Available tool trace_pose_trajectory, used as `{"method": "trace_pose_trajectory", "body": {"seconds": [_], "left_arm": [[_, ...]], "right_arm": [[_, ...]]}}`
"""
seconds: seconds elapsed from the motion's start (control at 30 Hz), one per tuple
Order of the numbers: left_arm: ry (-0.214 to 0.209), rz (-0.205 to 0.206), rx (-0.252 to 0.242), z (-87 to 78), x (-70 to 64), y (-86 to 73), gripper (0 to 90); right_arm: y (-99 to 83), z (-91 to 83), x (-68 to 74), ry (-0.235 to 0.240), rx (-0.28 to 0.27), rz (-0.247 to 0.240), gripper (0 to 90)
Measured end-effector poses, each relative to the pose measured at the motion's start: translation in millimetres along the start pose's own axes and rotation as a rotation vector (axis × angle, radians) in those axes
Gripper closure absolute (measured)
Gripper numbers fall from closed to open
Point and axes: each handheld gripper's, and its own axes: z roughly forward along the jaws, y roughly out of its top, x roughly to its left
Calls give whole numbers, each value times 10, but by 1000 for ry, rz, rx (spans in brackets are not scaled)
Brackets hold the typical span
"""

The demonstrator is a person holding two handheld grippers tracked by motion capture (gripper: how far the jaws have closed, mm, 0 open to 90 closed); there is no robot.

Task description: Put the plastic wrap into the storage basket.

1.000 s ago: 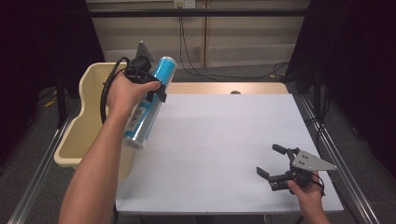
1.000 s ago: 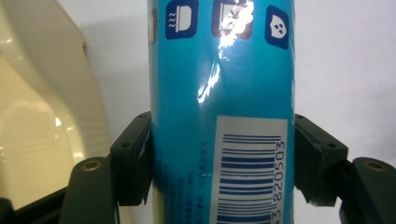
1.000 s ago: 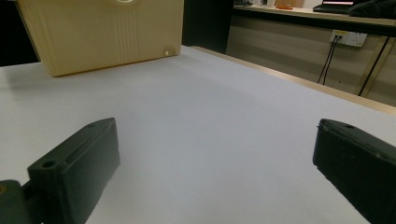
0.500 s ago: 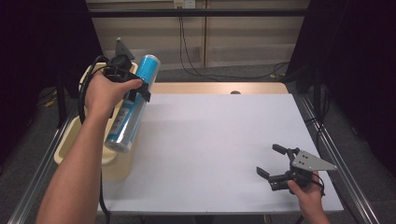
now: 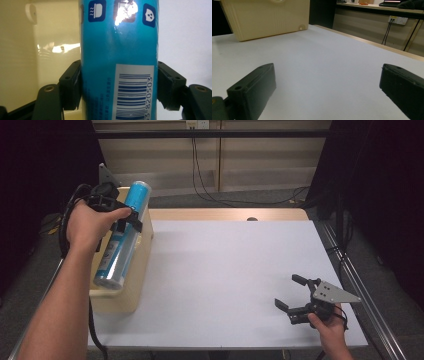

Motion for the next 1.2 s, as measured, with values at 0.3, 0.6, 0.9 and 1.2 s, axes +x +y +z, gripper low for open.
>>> {"method": "trace_pose_trajectory", "body": {"seconds": [0.3, 0.6, 0.9, 1.2], "left_arm": [[9, -53, 18, 51, 293, -141, 322], [3, -87, 34, 79, 477, -244, 322], [8, -100, 40, 196, 553, -278, 322], [25, -101, 43, 260, 548, -271, 321]], "right_arm": [[1, 1, 2, -2, 2, -1, 3], [0, 1, 0, -2, 4, -4, 3], [-2, 11, 5, -2, 9, -6, 3], [-3, 6, 3, -2, 7, -5, 3]]}}
